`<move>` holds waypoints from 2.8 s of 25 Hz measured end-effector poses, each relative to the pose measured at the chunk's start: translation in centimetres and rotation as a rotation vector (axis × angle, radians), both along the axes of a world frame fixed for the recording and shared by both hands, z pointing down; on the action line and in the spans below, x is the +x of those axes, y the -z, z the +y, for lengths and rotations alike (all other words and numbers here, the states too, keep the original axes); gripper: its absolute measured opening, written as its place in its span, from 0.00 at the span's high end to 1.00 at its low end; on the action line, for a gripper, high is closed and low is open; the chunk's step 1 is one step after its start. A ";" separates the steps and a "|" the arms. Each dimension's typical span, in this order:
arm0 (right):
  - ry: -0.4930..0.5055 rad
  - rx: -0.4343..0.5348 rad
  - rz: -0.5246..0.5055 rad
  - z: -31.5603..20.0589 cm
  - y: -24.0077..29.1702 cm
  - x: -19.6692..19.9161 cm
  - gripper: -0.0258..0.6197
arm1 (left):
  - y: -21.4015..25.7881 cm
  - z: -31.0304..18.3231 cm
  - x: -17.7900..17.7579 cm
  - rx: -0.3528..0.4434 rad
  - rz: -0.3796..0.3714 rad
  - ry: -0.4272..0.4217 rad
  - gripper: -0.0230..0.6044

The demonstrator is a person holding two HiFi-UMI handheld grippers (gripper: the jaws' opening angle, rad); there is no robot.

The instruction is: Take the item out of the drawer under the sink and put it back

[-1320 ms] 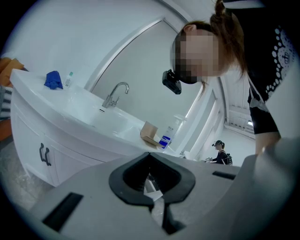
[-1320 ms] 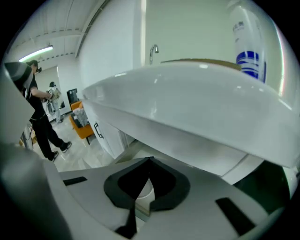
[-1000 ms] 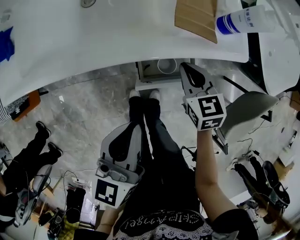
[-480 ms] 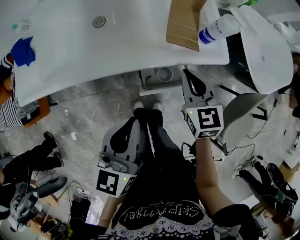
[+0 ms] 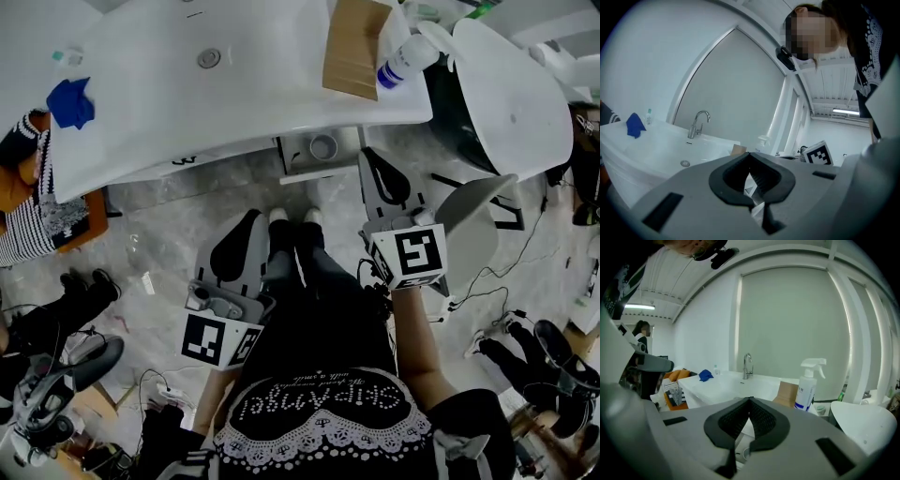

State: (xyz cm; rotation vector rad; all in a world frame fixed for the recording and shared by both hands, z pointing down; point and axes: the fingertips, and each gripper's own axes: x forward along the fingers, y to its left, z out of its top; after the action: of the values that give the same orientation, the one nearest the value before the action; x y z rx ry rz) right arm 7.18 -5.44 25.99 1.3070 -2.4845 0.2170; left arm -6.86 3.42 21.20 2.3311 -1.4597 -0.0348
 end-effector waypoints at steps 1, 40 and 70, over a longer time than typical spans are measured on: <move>0.005 0.007 -0.007 0.7 1.2 -0.1 0.93 | 1.0 0.3 -0.1 0.013 -0.001 -0.001 0.96; 0.096 -0.023 -0.247 11.5 7.0 -1.6 0.93 | 4.0 0.7 1.7 0.105 0.025 -0.061 0.96; 0.063 0.025 -0.197 11.4 7.9 0.5 0.93 | 4.4 1.2 1.8 0.105 0.006 -0.058 0.96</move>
State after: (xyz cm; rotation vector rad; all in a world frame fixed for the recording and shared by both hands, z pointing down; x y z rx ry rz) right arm 7.64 5.99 18.06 1.2695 -2.6956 0.3150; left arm -5.05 4.63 16.77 2.4531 -1.4184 -0.1054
